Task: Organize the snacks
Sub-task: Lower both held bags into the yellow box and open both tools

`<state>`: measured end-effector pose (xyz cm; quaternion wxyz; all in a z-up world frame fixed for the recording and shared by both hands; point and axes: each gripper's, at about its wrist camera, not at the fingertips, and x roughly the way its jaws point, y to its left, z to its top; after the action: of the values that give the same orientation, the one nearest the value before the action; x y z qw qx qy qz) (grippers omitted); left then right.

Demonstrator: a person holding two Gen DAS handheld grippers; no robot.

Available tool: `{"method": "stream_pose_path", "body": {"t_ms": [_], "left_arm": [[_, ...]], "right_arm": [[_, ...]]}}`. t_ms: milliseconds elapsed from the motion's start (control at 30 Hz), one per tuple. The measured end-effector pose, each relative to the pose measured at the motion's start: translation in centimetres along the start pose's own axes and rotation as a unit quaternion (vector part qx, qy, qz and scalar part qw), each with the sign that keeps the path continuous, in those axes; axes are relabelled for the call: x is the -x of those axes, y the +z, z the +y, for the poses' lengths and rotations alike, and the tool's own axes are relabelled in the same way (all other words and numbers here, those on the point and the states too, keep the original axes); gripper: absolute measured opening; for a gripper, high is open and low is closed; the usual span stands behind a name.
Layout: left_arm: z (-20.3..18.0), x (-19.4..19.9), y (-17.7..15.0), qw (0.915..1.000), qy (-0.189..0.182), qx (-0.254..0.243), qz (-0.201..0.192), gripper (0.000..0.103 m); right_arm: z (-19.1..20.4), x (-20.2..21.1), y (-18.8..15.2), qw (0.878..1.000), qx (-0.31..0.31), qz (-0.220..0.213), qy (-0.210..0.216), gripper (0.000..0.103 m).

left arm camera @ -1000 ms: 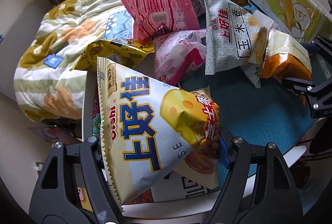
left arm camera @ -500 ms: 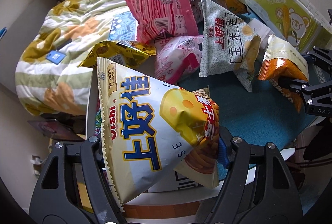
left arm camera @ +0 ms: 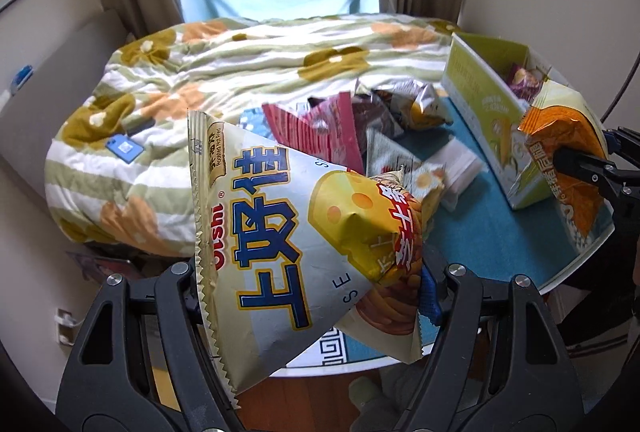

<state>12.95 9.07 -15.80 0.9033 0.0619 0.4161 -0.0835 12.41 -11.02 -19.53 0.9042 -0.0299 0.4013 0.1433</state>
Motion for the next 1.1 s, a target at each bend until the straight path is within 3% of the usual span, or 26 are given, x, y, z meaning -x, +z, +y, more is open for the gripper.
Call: {"method": "stream_pose_path", "body": {"t_ms": [233, 467, 733, 967, 1067, 1100], "left_arm": [[-3.8, 3.8, 6.6, 0.9974, -0.025, -0.017, -0.066, 0.072], [-11.6, 4.4, 11.1, 0.9944, -0.054, -0.026, -0.087, 0.072], [-23.0, -2.4, 13.8, 0.9934, -0.105, -0.028, -0.035, 0.072], [-30.5, -8.3, 14.0, 0.9939, -0.105, -0.027, 0.016, 0.073], [-31.9, -9.8, 13.6, 0.9943, -0.096, -0.029, 0.036, 0.087], [-32.3, -10.2, 13.6, 0.9945, -0.09, -0.033, 0.042, 0.099]], "right_arm": [[-2.2, 6.5, 2.6, 0.997, -0.035, -0.061, -0.039, 0.059], [-9.4, 10.1, 3.0, 0.99, -0.106, -0.079, -0.059, 0.059], [-18.5, 11.1, 2.8, 0.985, -0.13, -0.072, -0.084, 0.059], [-24.6, 9.4, 2.3, 0.988, -0.132, -0.047, -0.067, 0.059], [-26.5, 8.3, 2.1, 0.989, -0.136, -0.029, -0.059, 0.059], [-26.8, 8.0, 2.0, 0.988, -0.139, -0.024, -0.055, 0.059]]}}
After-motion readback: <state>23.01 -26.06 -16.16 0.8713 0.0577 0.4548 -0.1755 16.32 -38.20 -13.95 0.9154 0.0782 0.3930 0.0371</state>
